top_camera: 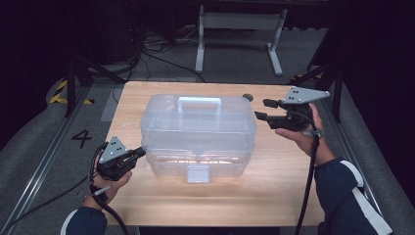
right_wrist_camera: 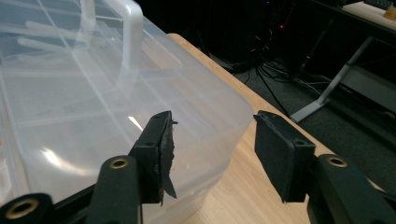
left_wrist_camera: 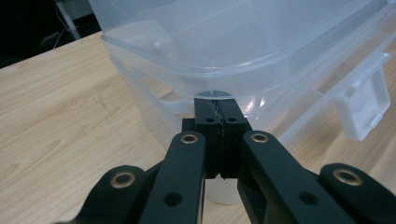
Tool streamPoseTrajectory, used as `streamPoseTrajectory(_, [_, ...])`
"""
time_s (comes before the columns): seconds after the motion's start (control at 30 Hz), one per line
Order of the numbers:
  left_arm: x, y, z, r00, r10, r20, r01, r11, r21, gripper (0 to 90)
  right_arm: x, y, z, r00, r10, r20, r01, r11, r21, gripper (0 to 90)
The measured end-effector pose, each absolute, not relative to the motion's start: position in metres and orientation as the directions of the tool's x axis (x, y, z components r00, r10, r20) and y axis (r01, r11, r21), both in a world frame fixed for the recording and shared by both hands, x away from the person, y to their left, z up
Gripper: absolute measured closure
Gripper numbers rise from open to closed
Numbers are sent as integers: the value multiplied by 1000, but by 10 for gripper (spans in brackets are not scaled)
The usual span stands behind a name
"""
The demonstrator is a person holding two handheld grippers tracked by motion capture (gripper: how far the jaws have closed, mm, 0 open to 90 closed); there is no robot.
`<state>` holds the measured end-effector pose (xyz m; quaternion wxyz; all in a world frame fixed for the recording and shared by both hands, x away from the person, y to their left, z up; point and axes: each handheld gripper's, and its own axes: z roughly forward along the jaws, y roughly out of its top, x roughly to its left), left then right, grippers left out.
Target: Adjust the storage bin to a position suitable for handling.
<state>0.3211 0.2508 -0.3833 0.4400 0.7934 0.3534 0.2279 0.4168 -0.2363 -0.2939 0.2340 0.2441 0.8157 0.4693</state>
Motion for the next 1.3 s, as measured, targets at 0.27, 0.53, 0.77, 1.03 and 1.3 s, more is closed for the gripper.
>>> streamPoseTrajectory(0.27, [322,251,-378,646,760,66,341,-365,866,897,406,-255,-334,-760,639,-122,225,434,873,431])
streamPoseTrajectory(0.53, [323,251,-373,644,762,67,331,-357,873,897,397,-255,-374,-772,628,-97,268,459,847,394])
streamPoseTrajectory(0.77, [323,248,-371,651,756,75,321,-363,875,897,386,-242,-381,-788,604,-123,207,447,870,386])
streamPoseTrajectory(1.03, [323,249,-371,659,749,70,319,-363,876,891,384,-235,-379,-769,625,-136,170,405,899,398])
streamPoseTrajectory(1.3, [323,251,-374,664,745,70,332,-377,865,853,384,-237,-380,-754,644,-128,154,364,919,411])
